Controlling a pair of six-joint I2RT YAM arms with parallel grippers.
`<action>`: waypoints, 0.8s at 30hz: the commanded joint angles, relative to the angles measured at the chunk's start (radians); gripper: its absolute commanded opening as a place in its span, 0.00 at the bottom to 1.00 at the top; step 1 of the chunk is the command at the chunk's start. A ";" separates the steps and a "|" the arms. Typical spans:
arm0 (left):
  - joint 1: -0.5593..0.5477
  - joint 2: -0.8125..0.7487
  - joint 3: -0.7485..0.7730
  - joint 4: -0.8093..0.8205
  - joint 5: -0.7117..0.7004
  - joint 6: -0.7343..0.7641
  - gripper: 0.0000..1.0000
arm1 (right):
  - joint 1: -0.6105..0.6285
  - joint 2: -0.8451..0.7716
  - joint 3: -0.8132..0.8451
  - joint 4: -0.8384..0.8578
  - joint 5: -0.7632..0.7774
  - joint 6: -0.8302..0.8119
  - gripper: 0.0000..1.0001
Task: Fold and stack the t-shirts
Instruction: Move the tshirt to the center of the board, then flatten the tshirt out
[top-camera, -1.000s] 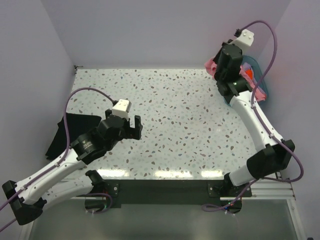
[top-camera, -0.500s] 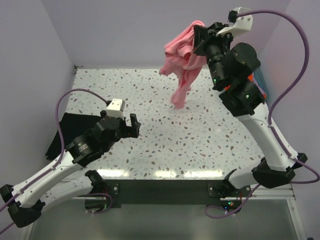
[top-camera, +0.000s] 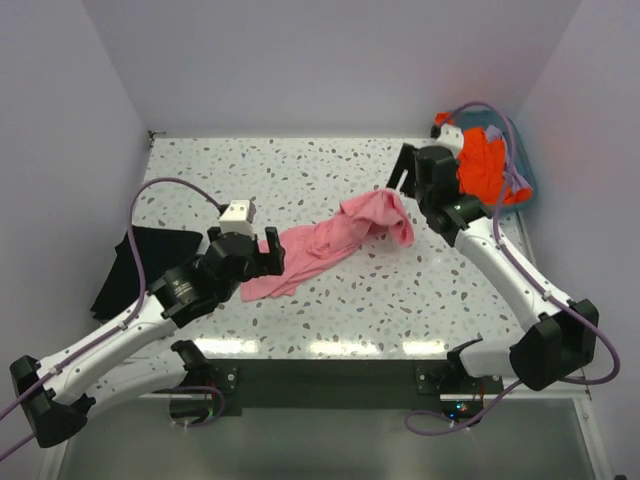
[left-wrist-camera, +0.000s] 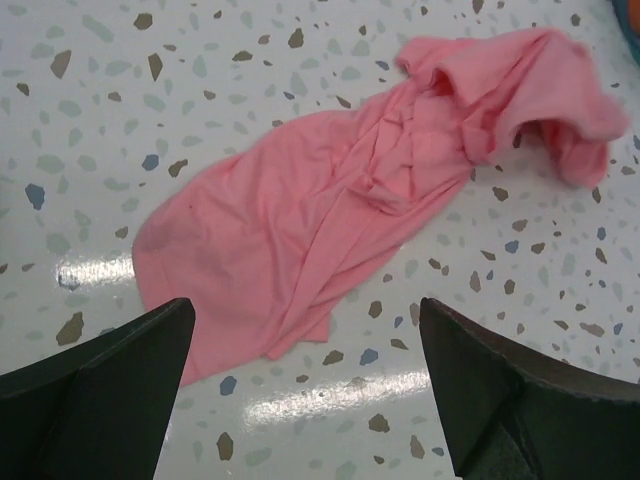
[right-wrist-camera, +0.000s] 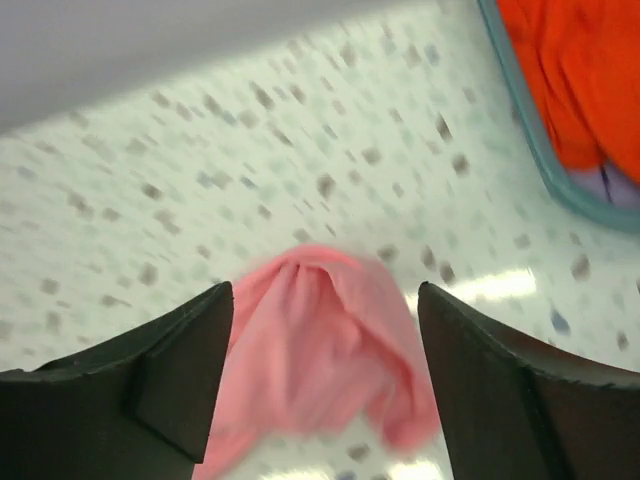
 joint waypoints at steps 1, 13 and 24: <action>0.020 0.035 -0.056 0.039 0.008 -0.119 1.00 | -0.032 -0.085 -0.163 -0.064 -0.042 0.137 0.83; 0.221 0.202 -0.213 0.160 0.160 -0.304 0.77 | 0.129 -0.057 -0.433 0.021 -0.108 0.208 0.79; 0.234 0.338 -0.247 0.065 0.087 -0.550 0.68 | 0.139 0.153 -0.384 0.173 -0.137 0.185 0.67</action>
